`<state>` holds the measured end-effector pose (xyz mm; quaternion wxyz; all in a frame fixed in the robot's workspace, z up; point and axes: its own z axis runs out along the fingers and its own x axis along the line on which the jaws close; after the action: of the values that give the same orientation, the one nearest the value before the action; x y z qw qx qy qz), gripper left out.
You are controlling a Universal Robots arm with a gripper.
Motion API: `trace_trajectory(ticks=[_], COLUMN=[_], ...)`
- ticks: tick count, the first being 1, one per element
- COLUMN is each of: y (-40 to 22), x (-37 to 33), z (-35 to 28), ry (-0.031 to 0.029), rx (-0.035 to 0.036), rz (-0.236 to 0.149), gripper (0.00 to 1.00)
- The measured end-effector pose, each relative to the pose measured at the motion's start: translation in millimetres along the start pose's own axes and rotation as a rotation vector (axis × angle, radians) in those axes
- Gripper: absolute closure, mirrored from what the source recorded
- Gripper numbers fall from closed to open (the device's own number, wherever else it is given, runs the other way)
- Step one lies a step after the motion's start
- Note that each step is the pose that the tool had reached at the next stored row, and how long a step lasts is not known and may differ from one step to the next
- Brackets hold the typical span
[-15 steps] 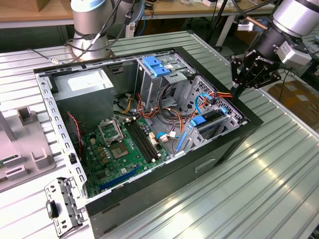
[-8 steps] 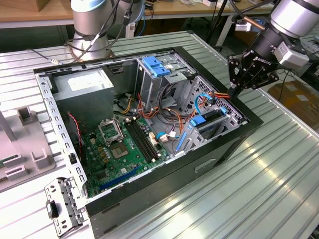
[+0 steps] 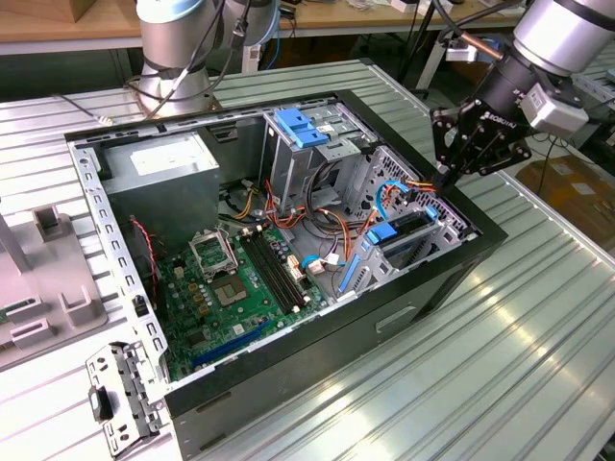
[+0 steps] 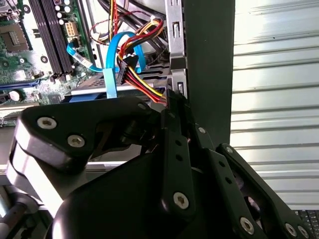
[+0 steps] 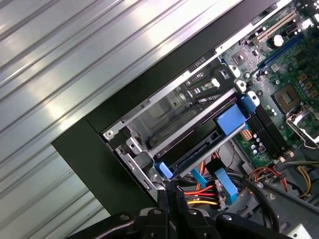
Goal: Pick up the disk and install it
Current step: 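Insert the first disk wire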
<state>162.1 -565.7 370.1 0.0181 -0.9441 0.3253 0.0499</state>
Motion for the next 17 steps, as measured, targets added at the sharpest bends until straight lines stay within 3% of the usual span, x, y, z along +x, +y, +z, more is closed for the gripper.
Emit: trace_trajectory(ticks=[17], y=[15.9], x=[-14.6], z=[3.4], ry=[0.0001], rx=[-0.0001], rz=[0.0], gripper=[0.83])
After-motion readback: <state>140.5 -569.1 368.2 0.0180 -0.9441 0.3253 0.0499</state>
